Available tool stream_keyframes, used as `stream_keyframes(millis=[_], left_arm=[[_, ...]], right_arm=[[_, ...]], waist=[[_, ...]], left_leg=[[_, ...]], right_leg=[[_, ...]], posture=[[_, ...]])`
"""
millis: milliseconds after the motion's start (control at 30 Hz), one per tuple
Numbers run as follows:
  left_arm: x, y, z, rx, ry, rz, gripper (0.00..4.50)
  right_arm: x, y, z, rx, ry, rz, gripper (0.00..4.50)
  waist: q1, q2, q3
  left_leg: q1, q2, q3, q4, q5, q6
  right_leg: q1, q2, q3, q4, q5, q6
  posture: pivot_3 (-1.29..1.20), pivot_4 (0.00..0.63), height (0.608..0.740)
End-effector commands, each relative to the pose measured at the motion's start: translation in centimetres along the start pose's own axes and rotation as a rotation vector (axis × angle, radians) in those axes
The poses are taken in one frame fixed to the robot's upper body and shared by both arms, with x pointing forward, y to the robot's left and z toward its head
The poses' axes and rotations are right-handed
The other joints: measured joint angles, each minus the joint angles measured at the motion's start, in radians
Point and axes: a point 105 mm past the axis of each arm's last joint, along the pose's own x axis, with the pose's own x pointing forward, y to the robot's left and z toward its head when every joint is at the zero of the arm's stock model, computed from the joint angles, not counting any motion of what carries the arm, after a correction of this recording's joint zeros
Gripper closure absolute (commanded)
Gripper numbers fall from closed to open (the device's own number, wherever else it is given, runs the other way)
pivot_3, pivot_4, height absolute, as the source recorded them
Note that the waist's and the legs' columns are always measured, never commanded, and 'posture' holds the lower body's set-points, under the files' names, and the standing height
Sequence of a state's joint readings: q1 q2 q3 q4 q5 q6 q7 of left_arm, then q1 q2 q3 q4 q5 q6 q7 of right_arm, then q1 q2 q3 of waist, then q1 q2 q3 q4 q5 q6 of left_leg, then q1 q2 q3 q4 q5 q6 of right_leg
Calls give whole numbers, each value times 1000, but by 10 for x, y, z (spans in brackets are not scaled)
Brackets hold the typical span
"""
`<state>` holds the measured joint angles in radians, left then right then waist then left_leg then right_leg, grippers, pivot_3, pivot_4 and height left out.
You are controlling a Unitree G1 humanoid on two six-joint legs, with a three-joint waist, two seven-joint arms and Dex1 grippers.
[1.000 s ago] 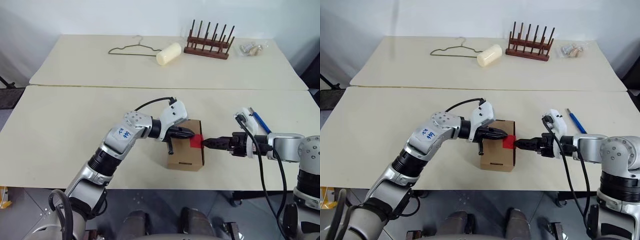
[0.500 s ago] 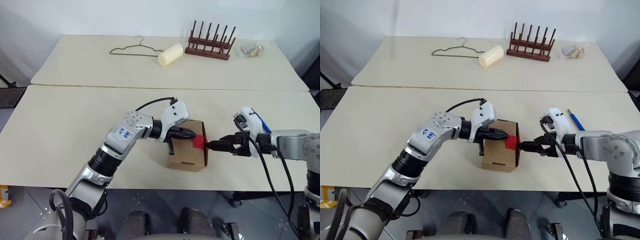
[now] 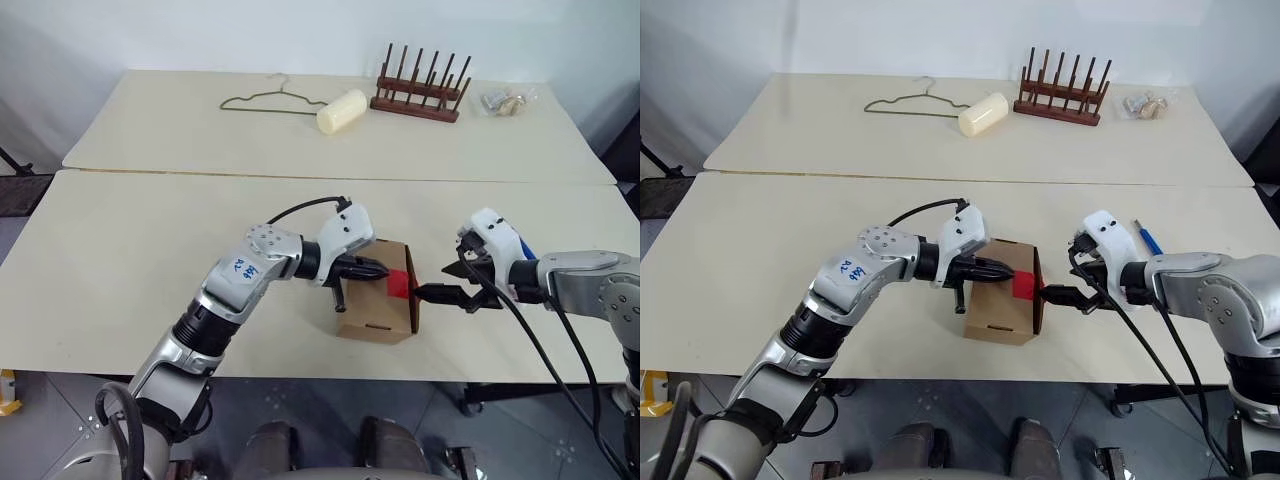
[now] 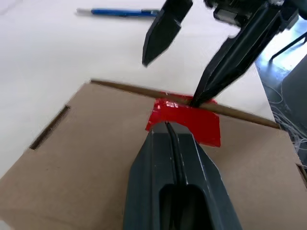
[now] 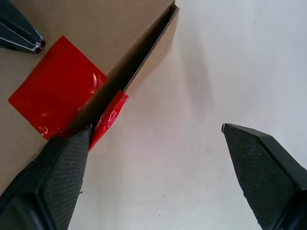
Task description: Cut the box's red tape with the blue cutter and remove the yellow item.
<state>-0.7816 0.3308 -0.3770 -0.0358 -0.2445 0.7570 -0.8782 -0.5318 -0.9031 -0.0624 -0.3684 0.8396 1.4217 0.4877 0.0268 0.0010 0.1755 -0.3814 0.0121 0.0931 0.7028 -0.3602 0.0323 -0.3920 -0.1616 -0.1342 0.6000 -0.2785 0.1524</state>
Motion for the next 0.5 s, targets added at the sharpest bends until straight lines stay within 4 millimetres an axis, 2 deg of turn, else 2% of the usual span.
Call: stream_keyframes(millis=[33, 133, 267, 500], left_arm=[[-1, -9, -43, -84, 153, -30, 4500], [-5, -5, -56, -91, 199, 9, 4500], [-5, -4, -57, -107, 195, 28, 4500], [-4, -6, -58, -119, 196, 28, 4500]], right_arm=[[4, -7, -15, 41, 58, -45, 14], [5, -6, -16, 57, 60, -34, 14], [5, -7, -19, 62, 84, -47, 14], [5, -23, -33, 68, 135, -121, 14]], waist=[[1, -2, -1], [0, -5, -5], [-1, -4, -6], [-1, -5, -11]], left_leg=[[0, 0, 0, 0, 0, 0], [2, 0, -1, -1, 0, 0], [12, 1, -2, -5, -1, 0], [14, 1, -8, -4, -1, 0]], right_leg=[[0, 0, 0, 0, 0, 0], [2, 0, 0, 0, 0, 0], [13, 0, -1, -7, 0, 0], [15, 0, -1, -8, 0, 0]], posture=[[0, 150, 740], [0, 150, 740], [0, 150, 740], [0, 150, 740]])
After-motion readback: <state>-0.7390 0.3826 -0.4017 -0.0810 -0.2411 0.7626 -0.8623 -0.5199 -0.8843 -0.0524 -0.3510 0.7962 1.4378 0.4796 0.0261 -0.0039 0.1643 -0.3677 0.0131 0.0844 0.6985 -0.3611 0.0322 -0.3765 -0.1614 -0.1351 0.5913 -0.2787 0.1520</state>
